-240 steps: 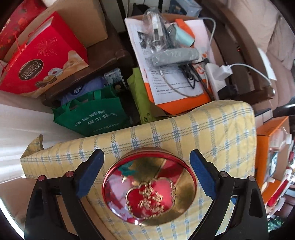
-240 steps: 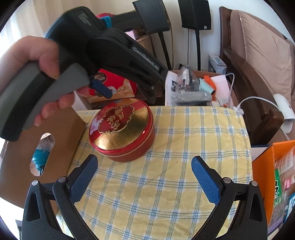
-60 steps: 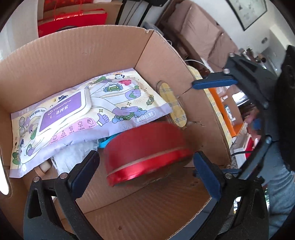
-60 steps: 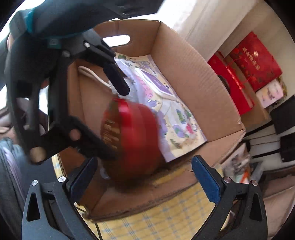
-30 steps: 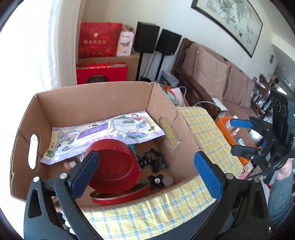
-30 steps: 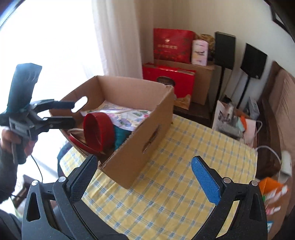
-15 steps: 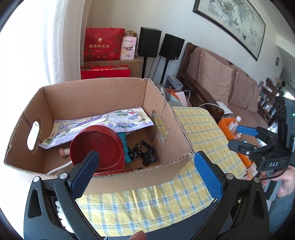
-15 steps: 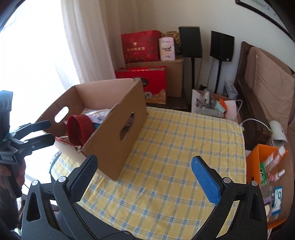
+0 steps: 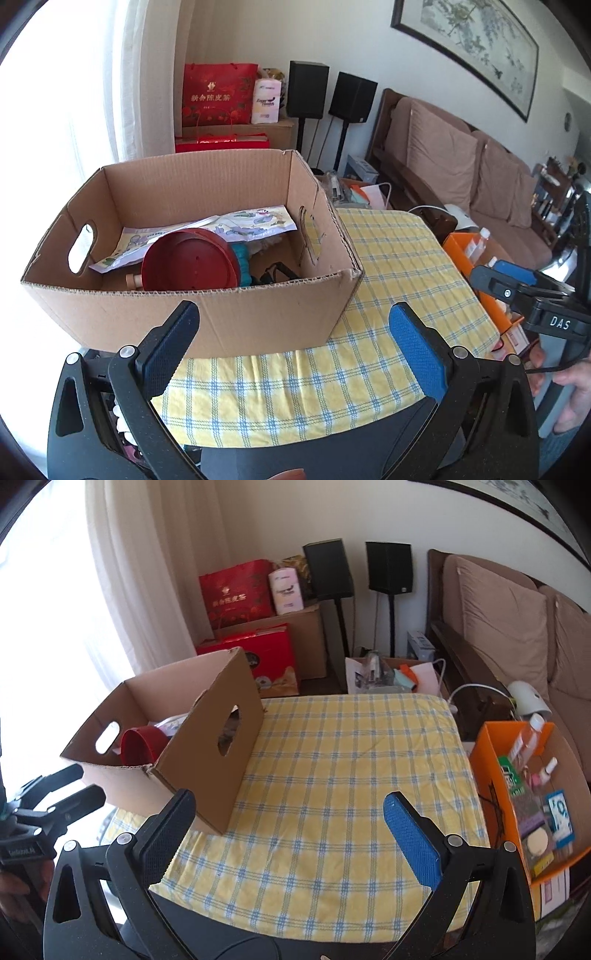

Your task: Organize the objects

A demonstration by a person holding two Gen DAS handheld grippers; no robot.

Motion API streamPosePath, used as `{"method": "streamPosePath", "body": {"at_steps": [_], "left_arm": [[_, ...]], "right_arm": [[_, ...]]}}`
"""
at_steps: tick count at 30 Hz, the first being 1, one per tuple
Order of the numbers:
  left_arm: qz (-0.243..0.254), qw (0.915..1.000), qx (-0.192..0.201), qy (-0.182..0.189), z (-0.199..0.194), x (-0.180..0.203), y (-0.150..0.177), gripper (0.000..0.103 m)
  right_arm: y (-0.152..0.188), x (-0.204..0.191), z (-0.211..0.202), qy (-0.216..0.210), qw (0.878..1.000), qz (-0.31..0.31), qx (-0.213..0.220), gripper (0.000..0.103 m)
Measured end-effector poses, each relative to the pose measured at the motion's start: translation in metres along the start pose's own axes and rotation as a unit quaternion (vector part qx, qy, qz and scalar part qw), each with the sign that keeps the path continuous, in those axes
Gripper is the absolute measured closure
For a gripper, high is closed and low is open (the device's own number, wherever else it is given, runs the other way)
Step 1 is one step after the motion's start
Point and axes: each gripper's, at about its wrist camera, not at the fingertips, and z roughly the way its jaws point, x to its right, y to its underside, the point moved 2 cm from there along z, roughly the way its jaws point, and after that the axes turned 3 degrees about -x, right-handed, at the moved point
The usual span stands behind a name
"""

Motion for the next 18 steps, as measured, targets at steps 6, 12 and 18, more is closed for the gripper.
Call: {"method": "streamPosePath", "body": {"at_steps": [6, 12, 18], "left_arm": [[-0.016, 0.9998, 0.001, -0.014, -0.004, 0.000, 0.005, 0.000], [-0.020, 0.9994, 0.008, -0.026, -0.009, 0.005, 0.011, 0.000], [-0.026, 0.9993, 0.007, -0.027, -0.013, 0.010, 0.014, 0.000]], "right_arm": [[0.015, 0.001, -0.012, 0.026, 1.000, 0.014, 0.006, 0.000], [0.028, 0.001, -0.023, 0.057, 0.998, 0.021, 0.015, 0.000], [0.036, -0.005, -0.032, 0.080, 0.996, 0.015, 0.024, 0.000]]}}
